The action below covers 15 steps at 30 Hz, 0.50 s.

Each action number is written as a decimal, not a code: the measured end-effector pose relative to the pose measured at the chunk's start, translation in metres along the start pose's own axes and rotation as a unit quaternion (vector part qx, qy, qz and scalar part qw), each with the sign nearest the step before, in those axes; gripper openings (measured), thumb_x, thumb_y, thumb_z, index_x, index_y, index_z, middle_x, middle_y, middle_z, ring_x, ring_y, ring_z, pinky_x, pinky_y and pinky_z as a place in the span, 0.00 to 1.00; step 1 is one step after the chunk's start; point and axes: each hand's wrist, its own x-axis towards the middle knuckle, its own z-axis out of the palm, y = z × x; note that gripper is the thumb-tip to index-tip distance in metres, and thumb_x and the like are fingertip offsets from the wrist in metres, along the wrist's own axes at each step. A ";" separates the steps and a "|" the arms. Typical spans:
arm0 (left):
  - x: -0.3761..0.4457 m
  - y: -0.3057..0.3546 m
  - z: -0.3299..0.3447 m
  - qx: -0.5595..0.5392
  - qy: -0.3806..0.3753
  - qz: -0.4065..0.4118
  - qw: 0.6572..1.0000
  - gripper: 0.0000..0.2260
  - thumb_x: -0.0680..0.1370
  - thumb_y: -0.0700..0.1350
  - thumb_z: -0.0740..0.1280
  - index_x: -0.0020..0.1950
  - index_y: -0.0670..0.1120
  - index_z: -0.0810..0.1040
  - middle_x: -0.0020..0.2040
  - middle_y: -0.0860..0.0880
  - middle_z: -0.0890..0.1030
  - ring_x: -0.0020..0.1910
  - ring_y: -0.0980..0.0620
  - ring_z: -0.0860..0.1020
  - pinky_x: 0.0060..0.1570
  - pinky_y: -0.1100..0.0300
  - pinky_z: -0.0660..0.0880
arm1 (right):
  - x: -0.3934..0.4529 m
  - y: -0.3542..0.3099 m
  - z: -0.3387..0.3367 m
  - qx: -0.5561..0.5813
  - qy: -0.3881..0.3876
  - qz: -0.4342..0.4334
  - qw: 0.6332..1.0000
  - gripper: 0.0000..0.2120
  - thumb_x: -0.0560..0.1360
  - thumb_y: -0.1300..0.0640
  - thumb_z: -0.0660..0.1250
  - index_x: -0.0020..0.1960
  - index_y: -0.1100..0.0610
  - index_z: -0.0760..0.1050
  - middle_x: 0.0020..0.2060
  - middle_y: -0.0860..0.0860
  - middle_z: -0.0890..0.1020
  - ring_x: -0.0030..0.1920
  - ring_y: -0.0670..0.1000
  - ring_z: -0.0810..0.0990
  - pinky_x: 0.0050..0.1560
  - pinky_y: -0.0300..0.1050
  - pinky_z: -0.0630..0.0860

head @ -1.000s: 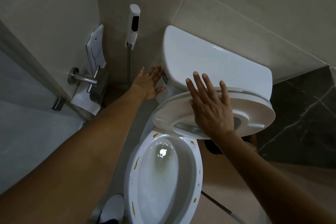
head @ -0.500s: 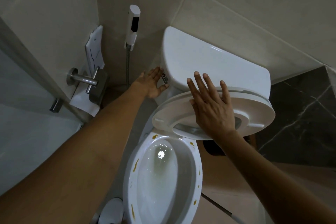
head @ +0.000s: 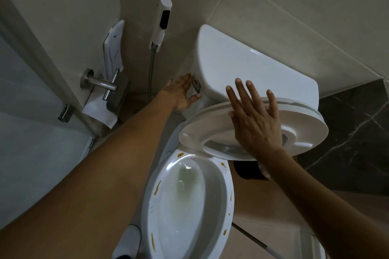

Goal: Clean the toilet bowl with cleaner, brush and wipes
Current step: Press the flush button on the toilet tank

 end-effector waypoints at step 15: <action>0.000 -0.001 0.000 0.031 0.005 -0.003 0.999 0.35 0.79 0.66 0.43 0.78 0.47 0.37 0.78 0.51 0.39 0.77 0.54 0.41 0.73 0.49 0.41 | 0.000 0.000 0.003 0.002 0.006 0.005 1.000 0.27 0.82 0.49 0.52 0.78 0.52 0.51 0.78 0.50 0.50 0.76 0.47 0.36 0.74 0.52 0.37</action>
